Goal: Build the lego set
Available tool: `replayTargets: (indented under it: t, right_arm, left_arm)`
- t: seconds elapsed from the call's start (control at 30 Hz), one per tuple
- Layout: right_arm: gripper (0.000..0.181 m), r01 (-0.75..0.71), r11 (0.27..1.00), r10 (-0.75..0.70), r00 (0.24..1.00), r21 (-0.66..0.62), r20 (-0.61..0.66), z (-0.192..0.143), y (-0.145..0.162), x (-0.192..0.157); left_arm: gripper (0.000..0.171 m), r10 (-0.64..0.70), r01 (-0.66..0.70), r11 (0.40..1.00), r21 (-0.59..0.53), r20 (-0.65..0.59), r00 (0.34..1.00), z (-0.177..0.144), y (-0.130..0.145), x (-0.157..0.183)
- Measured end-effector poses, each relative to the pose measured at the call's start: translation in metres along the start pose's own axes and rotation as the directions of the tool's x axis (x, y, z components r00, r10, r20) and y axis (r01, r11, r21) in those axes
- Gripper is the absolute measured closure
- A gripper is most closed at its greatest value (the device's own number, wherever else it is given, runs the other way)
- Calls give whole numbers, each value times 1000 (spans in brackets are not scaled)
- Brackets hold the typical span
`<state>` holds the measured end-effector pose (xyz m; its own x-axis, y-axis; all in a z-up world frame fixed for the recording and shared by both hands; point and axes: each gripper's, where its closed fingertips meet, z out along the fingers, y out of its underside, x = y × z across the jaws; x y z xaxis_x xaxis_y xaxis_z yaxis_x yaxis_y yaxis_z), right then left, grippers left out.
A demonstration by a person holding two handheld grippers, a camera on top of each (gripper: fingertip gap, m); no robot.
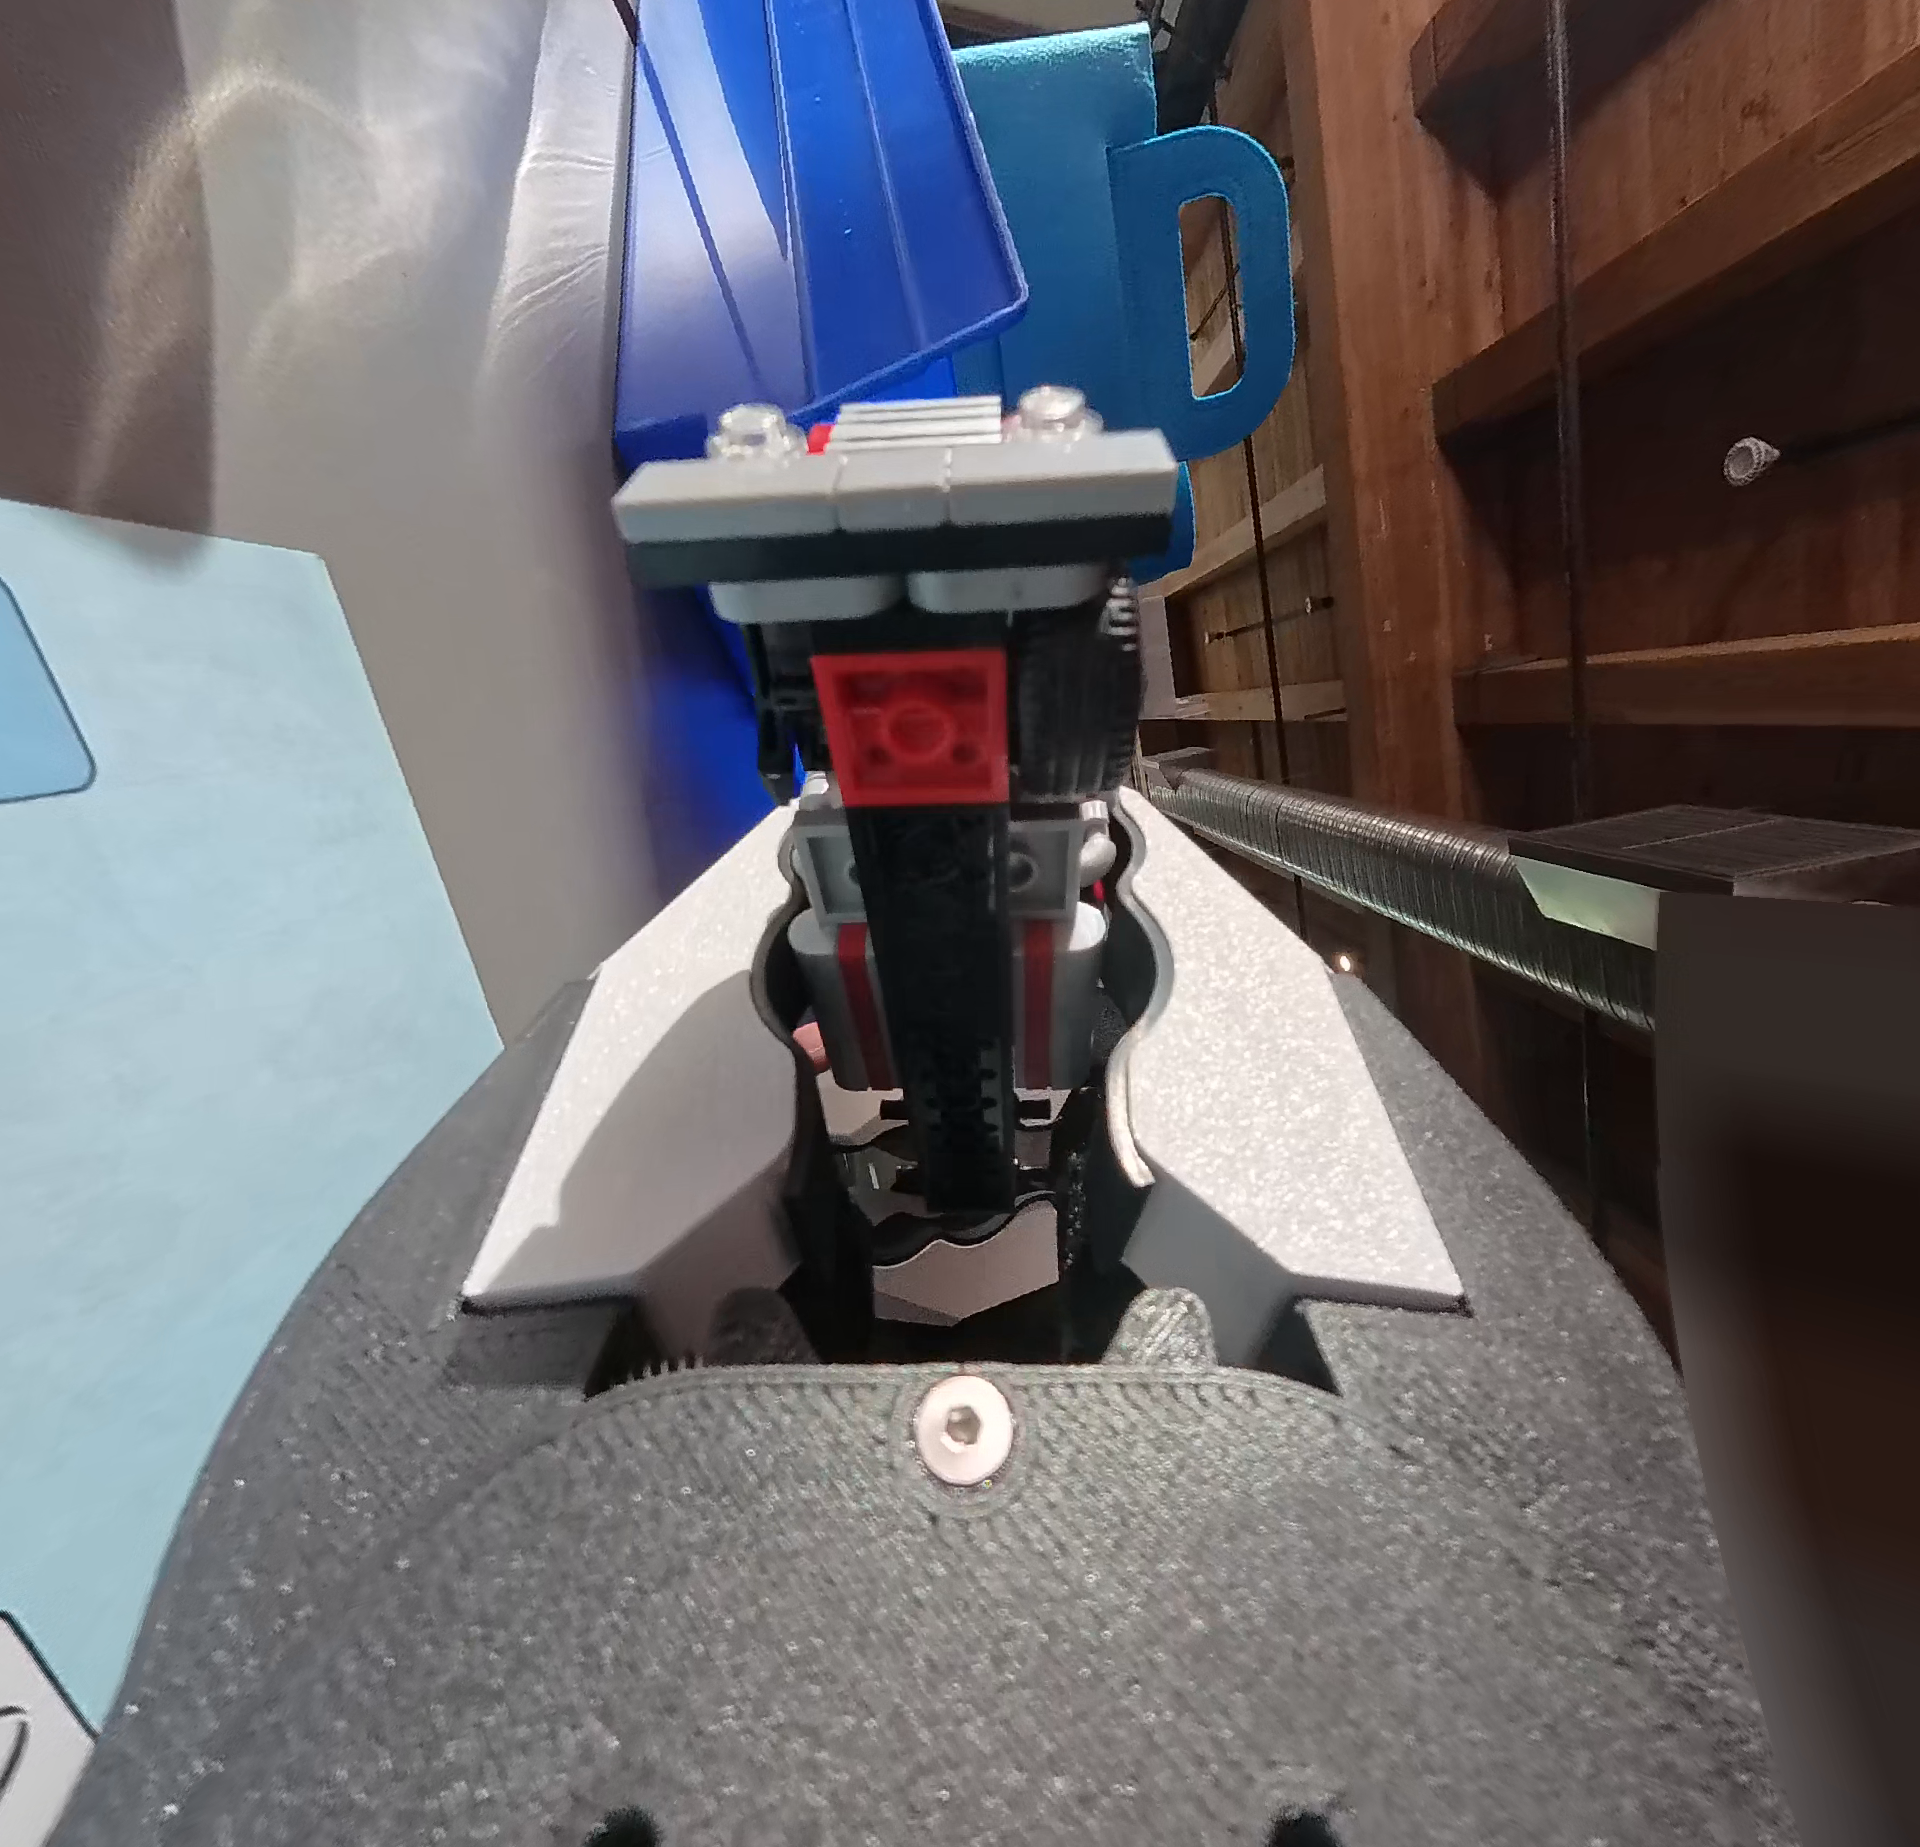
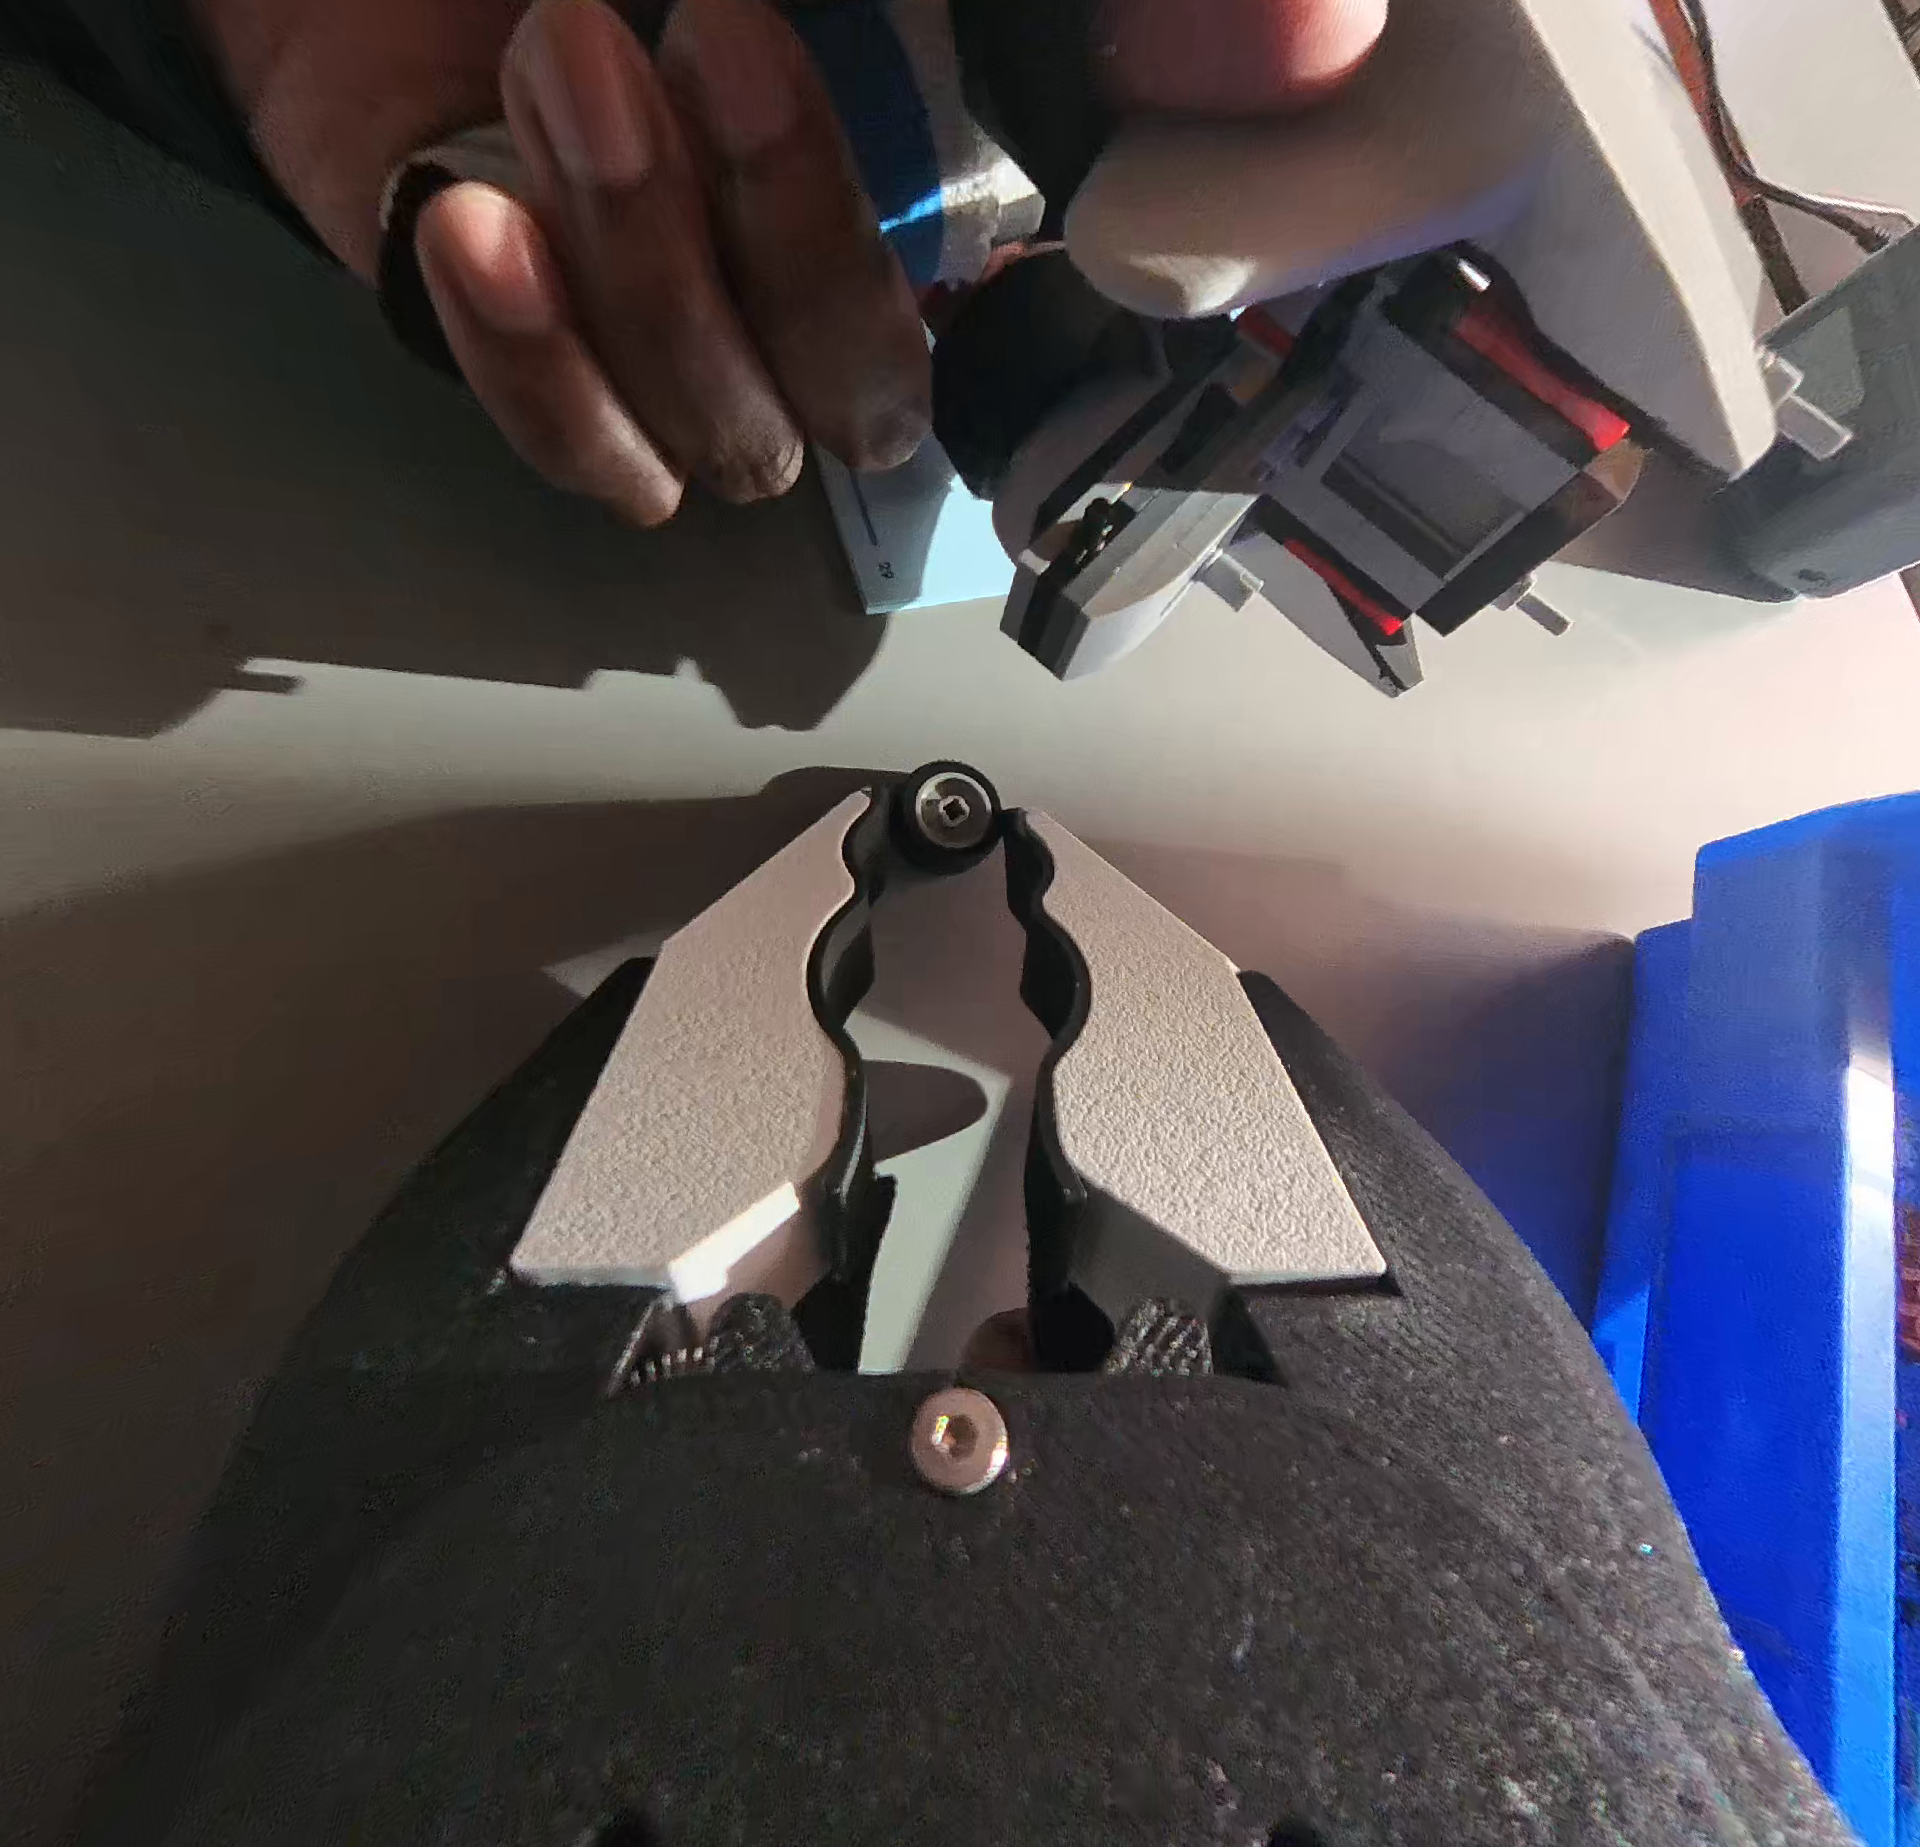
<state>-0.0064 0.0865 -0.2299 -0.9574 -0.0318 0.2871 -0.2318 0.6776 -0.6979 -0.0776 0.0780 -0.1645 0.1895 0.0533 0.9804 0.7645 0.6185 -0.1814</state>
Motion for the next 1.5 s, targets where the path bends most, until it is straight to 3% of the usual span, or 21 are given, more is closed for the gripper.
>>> replayTargets:
  t: [0.27, 0.4, 0.57, 0.8, 0.93, 1.03, 1.5]
  right_arm:
    - [157, -134, 980, 142, 989, 149, -44, -34, -9, 29]
    - [157, -210, 914, 219, 976, 346, 15, -60, -38, 35]
    - [157, -175, 866, 183, 983, 469, 28, -73, -66, 27]
    - [157, 16, 900, -4, 1000, 436, -29, -62, -73, -1]
    - [158, 95, 930, -76, 995, 355, -66, -40, -70, -15]
    - [157, 110, 951, -72, 988, 288, -138, -27, -61, -7]
    - [158, 96, 960, -16, 957, 262, -291, -34, -53, 20]
  left_arm:
    - [118, -46, 38, 997, -70, -110, 993, 4, 7, 15]
    - [118, -47, 30, 993, -117, -150, 988, 6, 14, 23]
    - [117, -47, 21, 987, -157, -159, 986, 10, 23, 23]
    - [117, -57, 46, 996, -80, -142, 988, 9, 13, 18]
    - [117, -37, 34, 999, -33, -112, 993, 7, 7, 14]
    - [117, -19, 16, 999, -33, -94, 995, 7, 9, 13]
    - [117, 72, -72, 997, 6, -55, 996, -1, -9, 17]
